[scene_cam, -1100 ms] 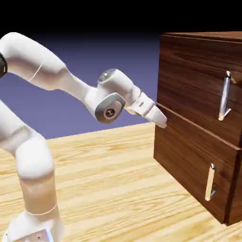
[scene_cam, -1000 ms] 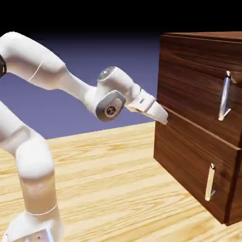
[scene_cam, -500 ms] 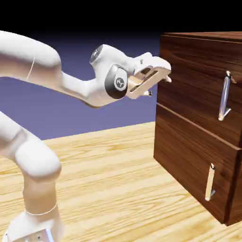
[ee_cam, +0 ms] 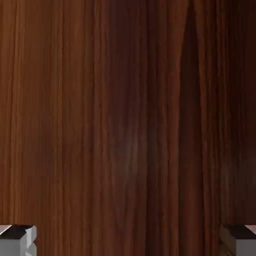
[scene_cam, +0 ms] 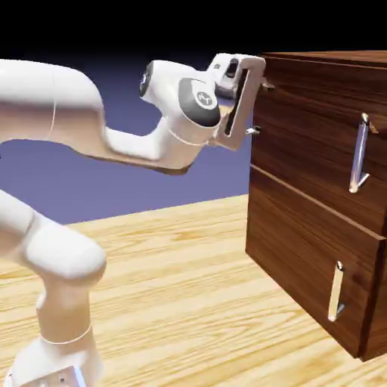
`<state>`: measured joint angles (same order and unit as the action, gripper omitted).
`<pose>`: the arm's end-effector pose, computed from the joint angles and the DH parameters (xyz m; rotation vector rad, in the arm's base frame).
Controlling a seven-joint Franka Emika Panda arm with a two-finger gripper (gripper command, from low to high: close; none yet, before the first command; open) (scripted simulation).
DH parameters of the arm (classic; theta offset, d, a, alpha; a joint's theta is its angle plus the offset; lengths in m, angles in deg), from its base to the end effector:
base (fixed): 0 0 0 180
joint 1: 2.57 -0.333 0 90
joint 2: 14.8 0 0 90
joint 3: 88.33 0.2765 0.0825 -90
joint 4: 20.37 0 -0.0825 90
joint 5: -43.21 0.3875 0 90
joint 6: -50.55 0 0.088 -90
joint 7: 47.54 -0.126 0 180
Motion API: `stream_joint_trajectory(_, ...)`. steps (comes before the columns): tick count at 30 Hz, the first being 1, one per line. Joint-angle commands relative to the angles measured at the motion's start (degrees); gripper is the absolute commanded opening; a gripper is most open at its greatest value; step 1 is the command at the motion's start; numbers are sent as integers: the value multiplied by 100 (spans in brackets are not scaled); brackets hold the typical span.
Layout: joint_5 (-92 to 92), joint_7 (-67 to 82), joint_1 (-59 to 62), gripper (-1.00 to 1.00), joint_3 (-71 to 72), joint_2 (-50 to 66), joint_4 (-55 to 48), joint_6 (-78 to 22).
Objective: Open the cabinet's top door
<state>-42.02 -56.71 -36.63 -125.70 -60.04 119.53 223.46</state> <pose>0.4244 -0.0015 0.5917 1.8951 1.0031 1.5462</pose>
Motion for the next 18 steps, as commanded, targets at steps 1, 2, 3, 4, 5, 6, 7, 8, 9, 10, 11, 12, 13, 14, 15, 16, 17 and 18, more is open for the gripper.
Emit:
stream_joint_trajectory(1,-250,97,-98,100,-109,-37,-62,-3)
stream_joint_trajectory(2,-499,195,-195,100,-219,-74,-123,-6)
stream_joint_trajectory(3,-748,292,-293,100,-328,-110,-185,-10)
stream_joint_trajectory(4,-997,389,-390,100,-437,-147,-247,-13)
stream_joint_trajectory(5,-1246,487,-488,100,-546,-184,-309,-16)
stream_joint_trajectory(6,-1495,584,-586,100,-656,-221,-370,-19)
stream_joint_trajectory(7,-1745,681,-683,100,-765,-258,-432,-23)
stream_joint_trajectory(8,-1994,779,-781,100,-874,-294,-494,-26)
stream_joint_trajectory(9,-2243,876,-878,100,-983,-331,-555,-29)
stream_joint_trajectory(10,-2492,973,-976,100,-1093,-368,-617,-32)
stream_joint_trajectory(11,-2741,1071,-1074,100,-1202,-405,-679,-35)
stream_joint_trajectory(12,-2990,1168,-1171,100,-1311,-442,-741,-39)
stream_joint_trajectory(13,-3240,1265,-1269,100,-1420,-478,-802,-42)
stream_joint_trajectory(14,-3489,1363,-1366,100,-1530,-515,-864,-45)
stream_joint_trajectory(15,-3738,1460,-1464,100,-1639,-552,-926,-48)
stream_joint_trajectory(16,-3987,1557,-1561,100,-1748,-589,-987,-51)
stream_joint_trajectory(17,-4236,1655,-1659,100,-1857,-626,-1049,-55)
stream_joint_trajectory(18,-4486,1752,-1757,100,-1967,-662,-1111,-58)
